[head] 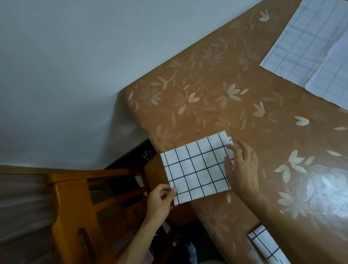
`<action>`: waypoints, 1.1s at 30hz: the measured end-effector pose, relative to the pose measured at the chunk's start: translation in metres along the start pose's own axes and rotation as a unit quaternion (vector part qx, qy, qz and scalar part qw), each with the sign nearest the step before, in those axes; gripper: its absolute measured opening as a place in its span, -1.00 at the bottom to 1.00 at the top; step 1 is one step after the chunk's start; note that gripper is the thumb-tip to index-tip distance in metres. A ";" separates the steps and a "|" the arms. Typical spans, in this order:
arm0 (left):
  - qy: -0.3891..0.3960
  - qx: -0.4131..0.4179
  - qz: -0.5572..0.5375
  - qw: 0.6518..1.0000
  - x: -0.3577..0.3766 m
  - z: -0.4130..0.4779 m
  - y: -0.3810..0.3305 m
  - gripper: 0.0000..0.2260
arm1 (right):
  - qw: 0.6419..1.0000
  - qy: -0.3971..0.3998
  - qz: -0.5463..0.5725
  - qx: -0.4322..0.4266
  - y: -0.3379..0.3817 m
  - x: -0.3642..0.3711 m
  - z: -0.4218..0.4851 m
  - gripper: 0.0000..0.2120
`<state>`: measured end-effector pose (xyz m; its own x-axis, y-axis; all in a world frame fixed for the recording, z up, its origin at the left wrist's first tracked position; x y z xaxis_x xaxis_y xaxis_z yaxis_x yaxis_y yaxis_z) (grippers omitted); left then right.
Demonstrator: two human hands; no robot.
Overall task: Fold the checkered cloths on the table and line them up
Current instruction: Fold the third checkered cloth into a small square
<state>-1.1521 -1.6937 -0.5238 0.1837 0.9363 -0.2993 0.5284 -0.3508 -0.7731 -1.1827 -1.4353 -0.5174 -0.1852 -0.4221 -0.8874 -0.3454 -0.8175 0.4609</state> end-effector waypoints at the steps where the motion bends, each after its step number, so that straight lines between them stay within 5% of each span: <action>1: 0.000 -0.001 -0.001 1.000 0.001 0.001 -0.001 -0.84 | 0.998 0.012 -0.019 -0.053 0.005 0.003 -0.007 -0.67; 4: 0.001 -0.003 0.003 1.000 0.004 0.001 -0.004 -0.81 | 0.984 0.098 -0.044 -0.141 0.022 0.020 -0.034 -0.61; 10: 0.009 0.000 0.032 0.999 0.005 0.005 -0.006 -0.80 | 0.961 0.201 -0.109 -0.155 0.033 0.040 -0.073 -0.38; 33: 0.011 0.006 0.060 0.998 0.007 0.012 0.002 -0.84 | 0.949 0.231 -0.103 -0.188 0.024 0.055 -0.070 -0.43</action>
<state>-1.1597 -1.6882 -0.5340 0.2633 0.8876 -0.3781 0.4909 -0.4606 -0.7395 -1.1367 -1.5057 -0.5559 0.3042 -0.2941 -0.9061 0.0386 -0.9465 0.3202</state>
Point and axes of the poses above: each hand's wrist, its own z-axis towards the middle knuckle, its own x-axis out of the palm, y = z × x, the point moved 1 cm from there along z, towards the middle knuckle, and after that the axes turned 9 degrees about x, right-handed, at the moved point
